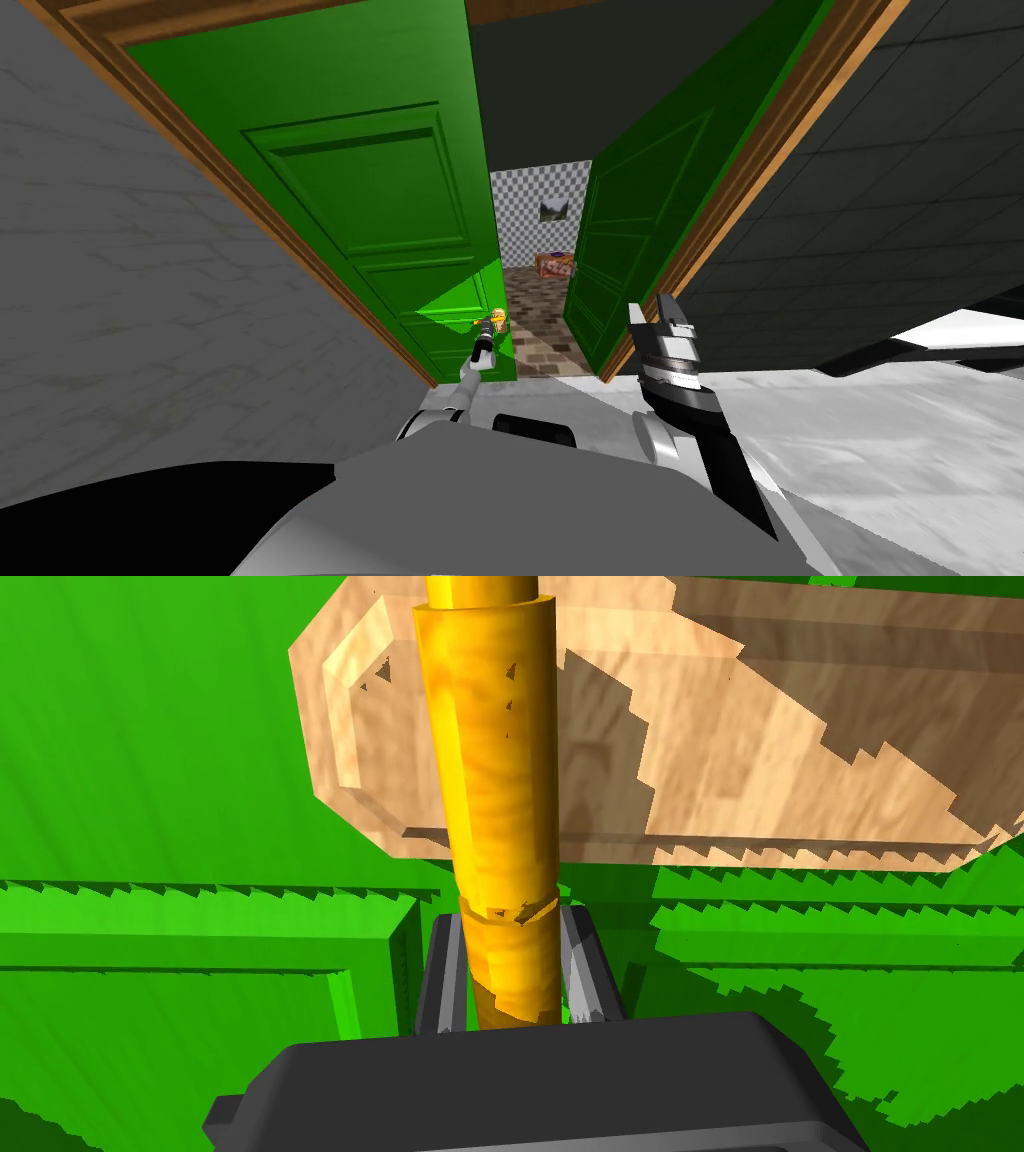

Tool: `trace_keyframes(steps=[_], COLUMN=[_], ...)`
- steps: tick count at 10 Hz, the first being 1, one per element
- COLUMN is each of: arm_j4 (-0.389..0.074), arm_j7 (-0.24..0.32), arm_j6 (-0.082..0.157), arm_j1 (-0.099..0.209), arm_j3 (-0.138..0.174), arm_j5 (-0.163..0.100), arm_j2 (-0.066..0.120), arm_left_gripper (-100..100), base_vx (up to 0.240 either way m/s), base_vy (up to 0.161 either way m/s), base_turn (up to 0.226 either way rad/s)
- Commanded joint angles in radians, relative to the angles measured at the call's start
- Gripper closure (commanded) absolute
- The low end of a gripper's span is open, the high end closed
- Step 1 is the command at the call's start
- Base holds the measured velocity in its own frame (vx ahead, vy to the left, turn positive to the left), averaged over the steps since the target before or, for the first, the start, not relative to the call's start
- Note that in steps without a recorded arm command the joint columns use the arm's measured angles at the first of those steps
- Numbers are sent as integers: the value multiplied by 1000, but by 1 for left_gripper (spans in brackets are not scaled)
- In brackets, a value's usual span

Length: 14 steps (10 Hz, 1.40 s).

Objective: Push the door open

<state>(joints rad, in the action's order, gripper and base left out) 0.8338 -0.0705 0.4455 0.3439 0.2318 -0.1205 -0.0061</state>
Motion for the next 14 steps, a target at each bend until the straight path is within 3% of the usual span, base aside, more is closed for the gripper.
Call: trace_keyframes(steps=[1, 2, 5, 7, 8, 10, 12, 14], arm_j4=[2, 0, 0, 0, 0, 0, 0, 1], arm_j7=[0, -5, -11, -11, -16, -20, -20, -28], arm_j6=[2, -2, -3, -3, -5, -6, -6, -9], arm_j1=[1, 0, 0, 0, 0, 0, 0, 1], arm_j3=[0, 16, 38, 38, 57, 72, 72, 101], arm_j5=[0, -5, -12, -12, -18, -23, -23, -32], arm_j2=[1, 21, 43, 43, 57, 67, 67, 81], arm_left_gripper=[100, 100, 100, 100, 100, 100, 100, 100], base_vx=[0, 111, 172, 107, 114, 148, 104, 164], base_vy=[0, -20, -59, -14, -46, -27, -36, -66], base_turn=[0, 23, 39, 17, 28, 45, 30, 64])
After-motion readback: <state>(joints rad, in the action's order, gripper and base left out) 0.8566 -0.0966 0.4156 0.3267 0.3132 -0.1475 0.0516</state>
